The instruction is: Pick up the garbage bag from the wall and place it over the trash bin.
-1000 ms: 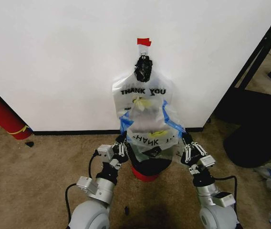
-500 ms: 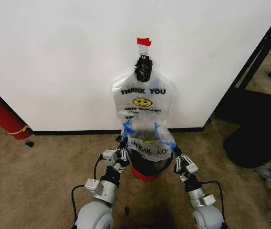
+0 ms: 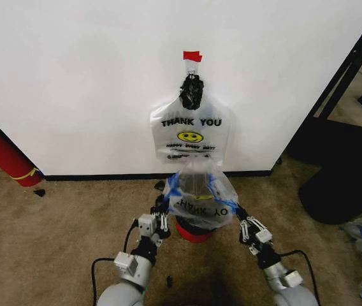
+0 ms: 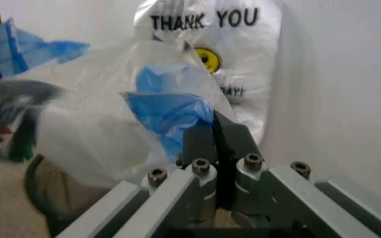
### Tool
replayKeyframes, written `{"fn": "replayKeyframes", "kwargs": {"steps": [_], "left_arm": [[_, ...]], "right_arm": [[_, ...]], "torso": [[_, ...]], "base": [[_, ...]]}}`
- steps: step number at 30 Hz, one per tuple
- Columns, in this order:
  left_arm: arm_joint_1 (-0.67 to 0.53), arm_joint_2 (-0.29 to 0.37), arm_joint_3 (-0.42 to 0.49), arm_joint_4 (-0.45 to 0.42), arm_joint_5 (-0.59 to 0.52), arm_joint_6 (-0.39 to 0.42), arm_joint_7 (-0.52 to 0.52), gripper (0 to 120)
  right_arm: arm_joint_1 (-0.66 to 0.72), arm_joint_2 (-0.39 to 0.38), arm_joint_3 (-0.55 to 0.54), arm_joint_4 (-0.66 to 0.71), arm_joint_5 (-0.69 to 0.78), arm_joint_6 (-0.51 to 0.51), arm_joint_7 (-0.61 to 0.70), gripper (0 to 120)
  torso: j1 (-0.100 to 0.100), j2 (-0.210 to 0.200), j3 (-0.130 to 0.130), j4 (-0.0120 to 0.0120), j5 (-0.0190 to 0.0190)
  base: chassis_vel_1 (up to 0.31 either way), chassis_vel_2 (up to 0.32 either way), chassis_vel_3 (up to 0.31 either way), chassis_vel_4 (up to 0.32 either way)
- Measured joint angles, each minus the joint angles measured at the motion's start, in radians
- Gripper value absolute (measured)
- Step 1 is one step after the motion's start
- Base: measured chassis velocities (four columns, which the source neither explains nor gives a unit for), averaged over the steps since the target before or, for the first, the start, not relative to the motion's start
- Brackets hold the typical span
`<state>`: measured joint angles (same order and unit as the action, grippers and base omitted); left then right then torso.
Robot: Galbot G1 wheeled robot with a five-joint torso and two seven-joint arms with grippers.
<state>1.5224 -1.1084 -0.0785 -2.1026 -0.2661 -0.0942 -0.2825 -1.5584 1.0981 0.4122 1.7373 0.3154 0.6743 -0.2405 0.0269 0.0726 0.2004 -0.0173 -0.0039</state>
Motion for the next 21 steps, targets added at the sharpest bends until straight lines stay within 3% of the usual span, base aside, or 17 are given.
{"fn": "replayKeyframes", "kwargs": {"steps": [7, 21], "left_arm": [[0.031, 0.010, 0.002, 0.010, 0.056, 0.020, -0.033, 0], [-0.019, -0.031, 0.025, 0.144, 0.102, 0.014, -0.024, 0]], "right_arm": [[-0.033, -0.012, 0.008, -0.034, 0.079, 0.013, -0.048, 0], [0.080, 0.065, -0.032, -0.305, 0.111, 0.085, -0.105, 0]], "torso": [[0.000, 0.000, 0.000, 0.0000, -0.0001], [0.000, 0.000, 0.000, 0.0001, 0.0000]], "base": [[0.000, 0.000, 0.000, 0.000], [0.000, 0.000, 0.000, 0.000]]}}
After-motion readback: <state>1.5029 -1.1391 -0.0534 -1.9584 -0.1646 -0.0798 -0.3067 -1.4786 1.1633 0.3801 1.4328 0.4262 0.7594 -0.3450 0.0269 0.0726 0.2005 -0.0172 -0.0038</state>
